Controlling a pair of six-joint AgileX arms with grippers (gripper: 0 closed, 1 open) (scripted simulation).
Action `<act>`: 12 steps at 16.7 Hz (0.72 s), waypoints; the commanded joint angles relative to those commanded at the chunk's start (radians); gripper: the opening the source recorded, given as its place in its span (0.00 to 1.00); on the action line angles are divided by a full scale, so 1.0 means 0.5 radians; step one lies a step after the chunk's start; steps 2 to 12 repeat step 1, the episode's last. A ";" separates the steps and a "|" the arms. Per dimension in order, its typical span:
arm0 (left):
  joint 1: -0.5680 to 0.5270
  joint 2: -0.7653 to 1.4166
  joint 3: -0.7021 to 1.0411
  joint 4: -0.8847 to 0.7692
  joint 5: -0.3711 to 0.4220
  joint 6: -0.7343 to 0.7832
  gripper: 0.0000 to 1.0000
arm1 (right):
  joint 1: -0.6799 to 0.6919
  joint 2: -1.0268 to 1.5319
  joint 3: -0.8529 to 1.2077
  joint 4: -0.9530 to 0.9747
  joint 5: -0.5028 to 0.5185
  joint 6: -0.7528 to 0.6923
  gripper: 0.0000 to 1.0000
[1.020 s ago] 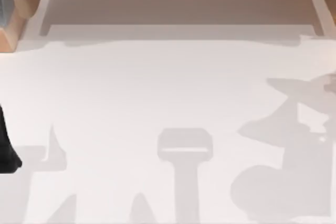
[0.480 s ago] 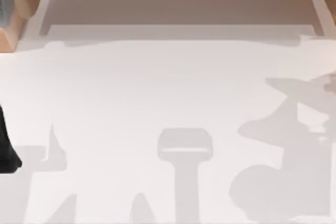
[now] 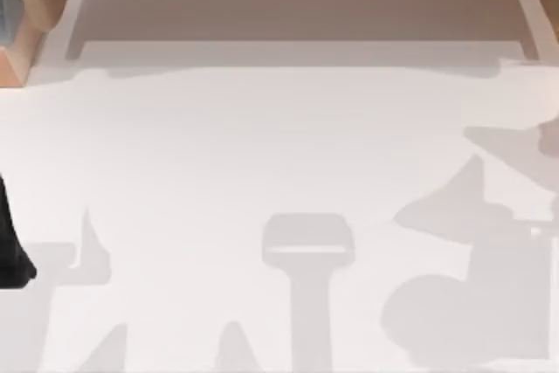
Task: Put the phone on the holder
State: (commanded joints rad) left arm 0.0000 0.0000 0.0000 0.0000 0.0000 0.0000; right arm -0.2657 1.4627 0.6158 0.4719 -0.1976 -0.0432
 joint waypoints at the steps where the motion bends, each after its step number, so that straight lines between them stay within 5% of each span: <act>1: 0.000 0.000 0.000 0.000 0.000 0.000 1.00 | 0.000 0.000 0.000 0.000 0.000 0.000 1.00; 12: 0.000 0.000 0.000 0.000 0.000 0.000 1.00 | 0.000 0.000 0.000 0.000 0.000 0.000 1.00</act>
